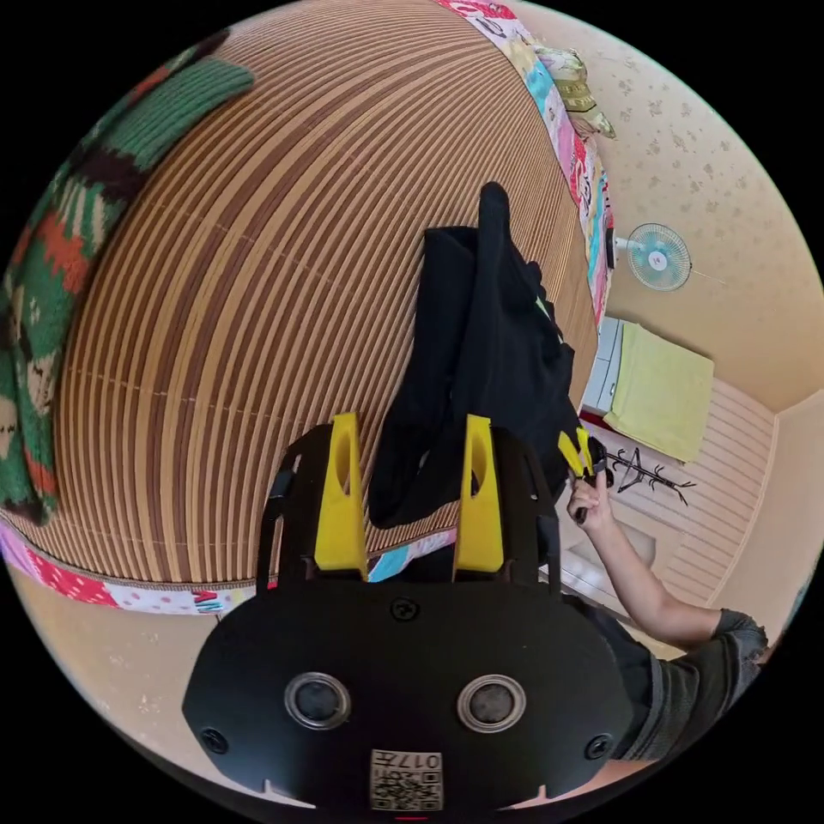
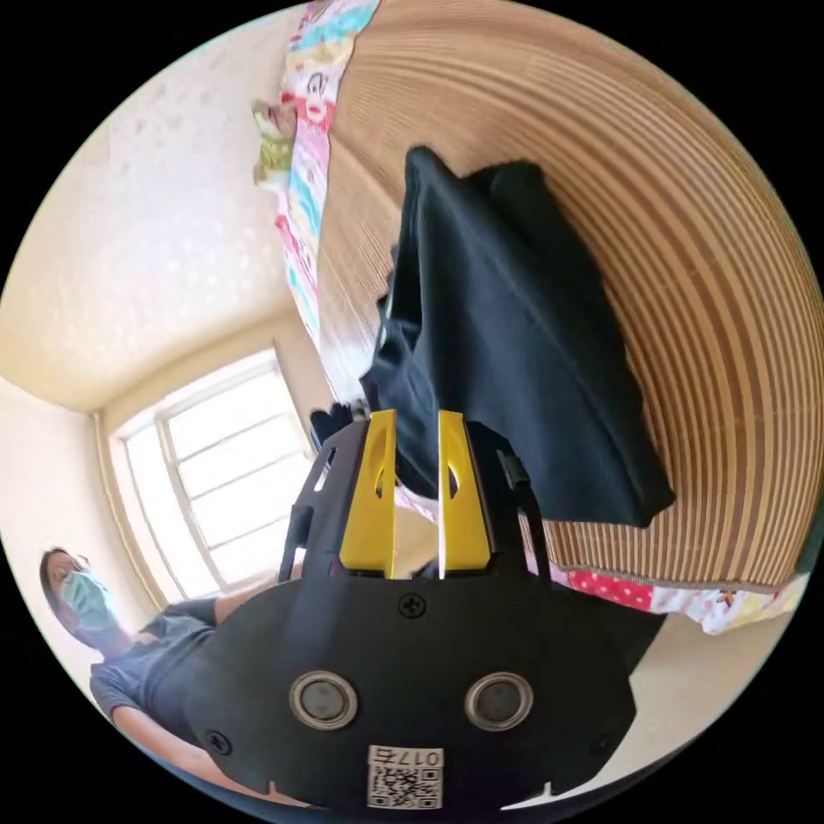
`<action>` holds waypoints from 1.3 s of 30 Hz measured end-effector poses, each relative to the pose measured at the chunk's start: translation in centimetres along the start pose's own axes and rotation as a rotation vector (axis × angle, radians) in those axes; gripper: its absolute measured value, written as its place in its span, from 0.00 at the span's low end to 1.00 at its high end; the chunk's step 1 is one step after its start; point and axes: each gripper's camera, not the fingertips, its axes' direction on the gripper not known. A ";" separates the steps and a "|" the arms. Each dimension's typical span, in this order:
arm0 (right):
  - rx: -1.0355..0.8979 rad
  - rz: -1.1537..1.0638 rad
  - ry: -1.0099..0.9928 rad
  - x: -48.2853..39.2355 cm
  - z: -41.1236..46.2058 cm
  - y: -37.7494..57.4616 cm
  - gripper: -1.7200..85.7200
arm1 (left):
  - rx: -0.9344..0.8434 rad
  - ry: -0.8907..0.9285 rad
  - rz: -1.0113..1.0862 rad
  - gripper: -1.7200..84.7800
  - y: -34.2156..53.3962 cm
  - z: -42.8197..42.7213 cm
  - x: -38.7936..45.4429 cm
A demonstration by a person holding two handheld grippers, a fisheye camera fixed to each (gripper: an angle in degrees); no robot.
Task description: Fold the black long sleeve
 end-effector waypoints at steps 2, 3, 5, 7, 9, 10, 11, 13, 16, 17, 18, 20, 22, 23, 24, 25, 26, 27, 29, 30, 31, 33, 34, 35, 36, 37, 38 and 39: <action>-0.117 -0.055 0.085 -2.9 3.6 -0.5 0.12 | -0.071 0.066 0.007 0.20 -0.5 1.7 0.4; -0.178 -0.099 0.125 -5.1 6.0 -1.0 0.13 | -0.120 0.058 0.021 0.20 -0.8 2.6 1.1; -0.257 -0.157 0.175 -8.5 9.5 -2.0 0.14 | -0.178 -0.021 0.067 0.19 -0.9 3.8 2.7; -0.328 -0.209 0.244 -12.1 13.0 -3.2 0.16 | -0.249 -0.119 0.144 0.17 -0.9 5.1 5.3; -0.385 -0.277 0.358 -16.5 17.2 -4.8 0.18 | -0.286 -0.138 0.213 0.15 -0.5 5.7 7.1; -0.397 -0.287 0.387 -17.5 18.2 -5.2 0.19 | -0.290 -0.132 0.245 0.15 -0.2 5.8 8.1; -0.422 -0.300 0.438 -19.2 20.1 -6.0 0.20 | -0.285 -0.129 0.258 0.14 0.1 5.7 8.6; -0.469 -0.304 0.499 -21.1 22.7 -7.0 0.22 | -0.244 -0.156 0.291 0.14 1.2 5.1 10.6; -0.543 -0.275 0.667 -22.7 26.5 -8.1 0.23 | -0.188 -0.167 0.341 0.13 3.1 4.5 13.5; -0.572 -0.271 0.721 -23.1 27.7 -8.3 0.23 | -0.177 -0.174 0.347 0.13 3.5 4.4 14.1; -0.593 -0.273 0.778 -23.5 28.8 -8.2 0.22 | -0.160 -0.204 0.356 0.12 4.2 4.3 15.3; -0.608 -0.271 0.888 -23.9 29.9 -8.1 0.19 | -0.150 -0.264 0.388 0.11 5.2 4.0 16.9; -0.618 -0.274 0.927 -24.2 30.4 -7.9 0.15 | -0.158 -0.333 0.422 0.10 6.2 3.2 18.4; -0.624 -0.279 0.857 -24.3 30.1 -7.9 0.12 | -0.158 -0.348 0.430 0.10 6.5 2.9 18.6; -0.611 -0.278 0.743 -24.3 29.0 -8.1 0.11 | -0.152 -0.367 0.452 0.10 7.1 2.0 19.0; -0.597 -0.274 0.670 -24.2 28.2 -8.2 0.11 | -0.136 -0.371 0.477 0.10 7.8 0.8 19.4; -0.561 -0.261 0.498 -23.7 26.2 -8.4 0.10 | -0.123 -0.362 0.492 0.10 8.1 0.1 19.6; -0.523 -0.257 0.305 -22.8 23.9 -8.7 0.10 | -0.088 -0.319 0.516 0.11 8.7 -1.6 20.0; -0.456 -0.262 0.012 -20.6 20.1 -8.7 0.10 | -0.040 -0.201 0.536 0.12 9.4 -4.2 20.2; -0.404 -0.264 -0.132 -18.9 17.6 -8.5 0.10 | -0.008 -0.113 0.544 0.12 9.6 -5.8 20.2; -0.375 -0.266 -0.188 -18.1 16.4 -8.3 0.10 | 0.018 -0.034 0.553 0.12 9.7 -7.0 20.3; -0.270 -0.297 -0.306 -15.0 11.4 -7.2 0.09 | 0.051 0.037 0.560 0.11 9.5 -8.2 20.3; -0.252 -0.307 -0.316 -14.3 10.3 -6.9 0.09 | 0.062 0.048 0.557 0.11 9.2 -8.3 20.2; -0.224 -0.329 -0.325 -12.9 8.1 -6.1 0.09 | 0.060 0.045 0.552 0.11 9.0 -8.2 20.2; -0.208 -0.342 -0.313 -11.6 6.2 -5.2 0.09 | 0.038 0.033 0.533 0.11 8.2 -7.5 20.0; -0.202 -0.345 -0.298 -10.9 5.2 -4.8 0.09 | 0.008 0.030 0.508 0.12 7.4 -6.5 19.7; -0.192 -0.344 -0.255 -9.5 3.5 -4.0 0.09 | -0.006 0.035 0.498 0.13 7.0 -6.0 19.6; -0.182 -0.322 -0.190 -8.1 2.0 -3.2 0.09 | -0.034 0.050 0.482 0.14 6.1 -4.6 19.5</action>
